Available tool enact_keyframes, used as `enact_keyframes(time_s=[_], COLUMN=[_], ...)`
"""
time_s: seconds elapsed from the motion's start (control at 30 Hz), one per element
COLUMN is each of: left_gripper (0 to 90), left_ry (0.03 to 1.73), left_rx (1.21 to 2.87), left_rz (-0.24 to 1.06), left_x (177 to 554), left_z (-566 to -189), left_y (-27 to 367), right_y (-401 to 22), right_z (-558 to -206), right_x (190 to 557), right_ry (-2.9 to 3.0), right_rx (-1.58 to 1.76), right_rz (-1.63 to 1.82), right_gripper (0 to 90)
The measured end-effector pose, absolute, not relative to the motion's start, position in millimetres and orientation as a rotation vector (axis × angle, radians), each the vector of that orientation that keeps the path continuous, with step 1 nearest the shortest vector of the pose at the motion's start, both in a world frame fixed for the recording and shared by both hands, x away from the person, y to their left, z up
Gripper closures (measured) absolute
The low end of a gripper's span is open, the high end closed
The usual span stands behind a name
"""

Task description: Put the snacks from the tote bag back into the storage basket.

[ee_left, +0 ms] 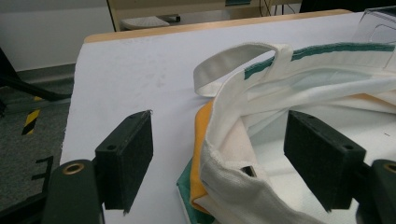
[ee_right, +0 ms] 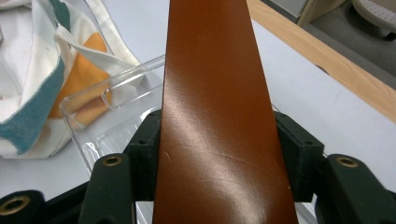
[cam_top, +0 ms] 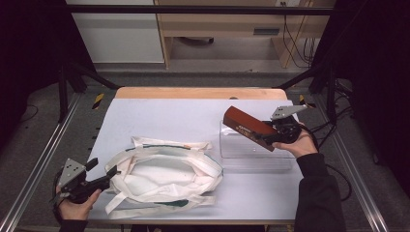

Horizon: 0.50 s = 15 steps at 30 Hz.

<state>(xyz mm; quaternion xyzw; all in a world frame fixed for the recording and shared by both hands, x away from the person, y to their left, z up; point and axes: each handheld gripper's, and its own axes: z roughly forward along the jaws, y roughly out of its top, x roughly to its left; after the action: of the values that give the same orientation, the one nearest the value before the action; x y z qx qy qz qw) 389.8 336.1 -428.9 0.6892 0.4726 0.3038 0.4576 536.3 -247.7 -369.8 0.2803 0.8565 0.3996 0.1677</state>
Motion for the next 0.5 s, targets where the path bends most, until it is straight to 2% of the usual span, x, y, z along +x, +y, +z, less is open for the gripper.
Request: enact_keyframes(time_s=[0.5], left_gripper=[19.8], left_ry=[1.133], left_rx=[1.693], left_rz=[0.756], left_x=[387], left_z=[-426], left_y=[333], right_y=[-248], right_z=[-383], right_x=[538], right_ry=[2.474], right_rx=[0.783], right_rz=[1.124], right_gripper=[43.2])
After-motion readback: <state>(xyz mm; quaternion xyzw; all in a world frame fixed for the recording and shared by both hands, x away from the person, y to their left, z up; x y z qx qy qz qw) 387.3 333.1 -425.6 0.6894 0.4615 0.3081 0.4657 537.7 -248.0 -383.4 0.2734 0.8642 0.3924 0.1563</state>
